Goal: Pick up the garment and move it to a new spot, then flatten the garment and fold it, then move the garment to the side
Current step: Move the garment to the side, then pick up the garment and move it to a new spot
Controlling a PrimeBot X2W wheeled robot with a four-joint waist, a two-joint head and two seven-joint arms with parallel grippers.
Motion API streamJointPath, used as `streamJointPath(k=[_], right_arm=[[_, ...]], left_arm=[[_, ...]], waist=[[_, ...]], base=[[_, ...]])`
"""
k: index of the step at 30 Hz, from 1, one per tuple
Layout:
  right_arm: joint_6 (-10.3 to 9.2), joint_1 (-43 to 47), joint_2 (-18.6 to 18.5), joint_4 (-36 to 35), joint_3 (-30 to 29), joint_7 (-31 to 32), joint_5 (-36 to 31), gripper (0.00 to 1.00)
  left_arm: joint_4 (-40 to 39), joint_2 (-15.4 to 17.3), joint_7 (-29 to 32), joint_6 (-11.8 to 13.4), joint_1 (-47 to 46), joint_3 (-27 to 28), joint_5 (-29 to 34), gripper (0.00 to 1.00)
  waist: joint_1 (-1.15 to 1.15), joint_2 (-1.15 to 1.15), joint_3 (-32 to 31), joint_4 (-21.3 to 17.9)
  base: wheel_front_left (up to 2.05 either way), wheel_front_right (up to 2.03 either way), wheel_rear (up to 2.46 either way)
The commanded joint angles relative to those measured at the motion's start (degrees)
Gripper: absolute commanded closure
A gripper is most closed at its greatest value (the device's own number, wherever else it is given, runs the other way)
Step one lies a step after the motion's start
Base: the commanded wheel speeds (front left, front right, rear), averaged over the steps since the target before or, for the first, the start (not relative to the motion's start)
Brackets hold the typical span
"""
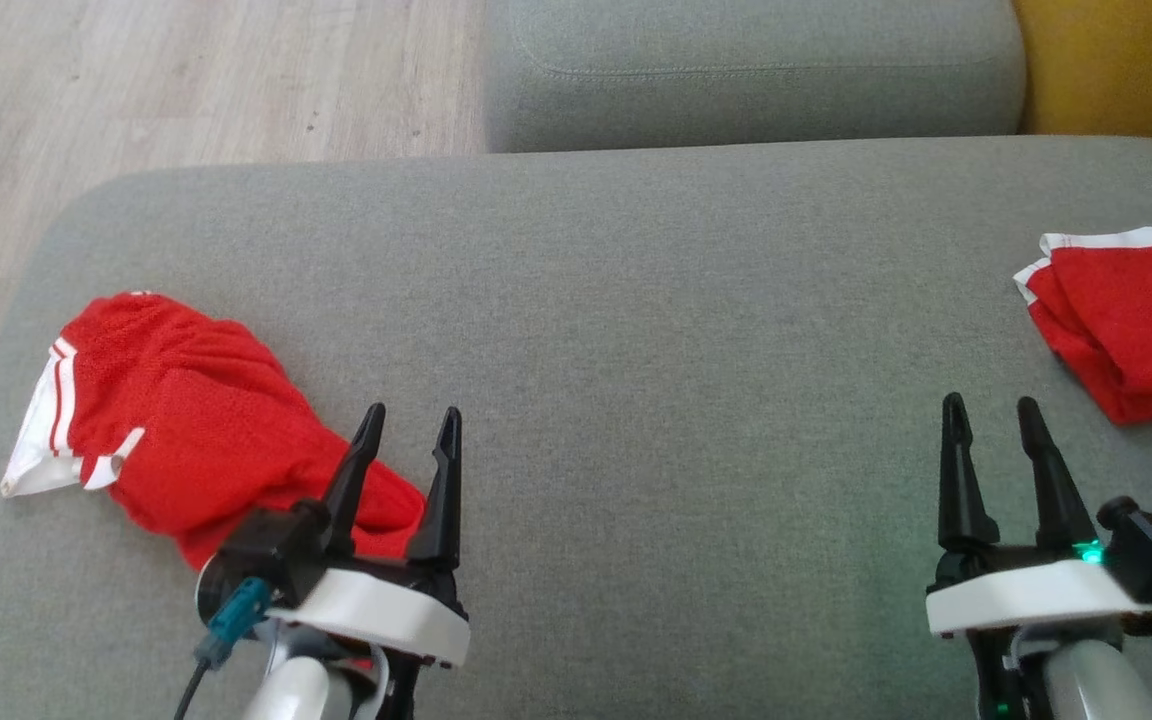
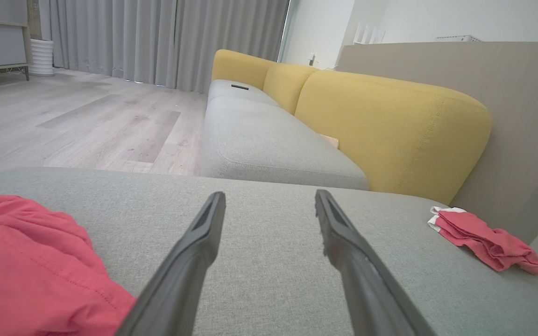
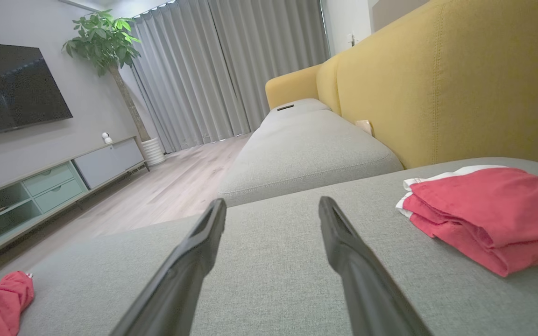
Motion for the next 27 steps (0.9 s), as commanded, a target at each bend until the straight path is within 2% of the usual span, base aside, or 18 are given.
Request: streamJointPath(k=[1,19,27], right_arm=[[0.39,-1.1,-0.2,-2.3,1.6,-0.8,0.2,0.00],[0.39,-0.6,-0.2,-2.2,1.4,-0.8,0.7,0.00],[0.39,-1.0,-0.2,-1.4,2.9,-0.8,0.3,0.00]], left_arm=[[-1.9,0.1,-0.7,-0.3,-1.4,1.9,0.2,0.00],[-1.3,0.1,-0.7,0.0,-1.8,2.2,0.3,0.00],[-0.8,0.1,-0.7,0.7,-2.7,2.9,0.6,0.00]], waist=[[0.00,0.00,0.1,0.0],[0.00,0.00,0.2,0.4],[0.00,0.00,0.6,3.5]], base=[[0.00,0.00,0.00],[0.00,0.00,0.00],[0.00,0.00,0.00]])
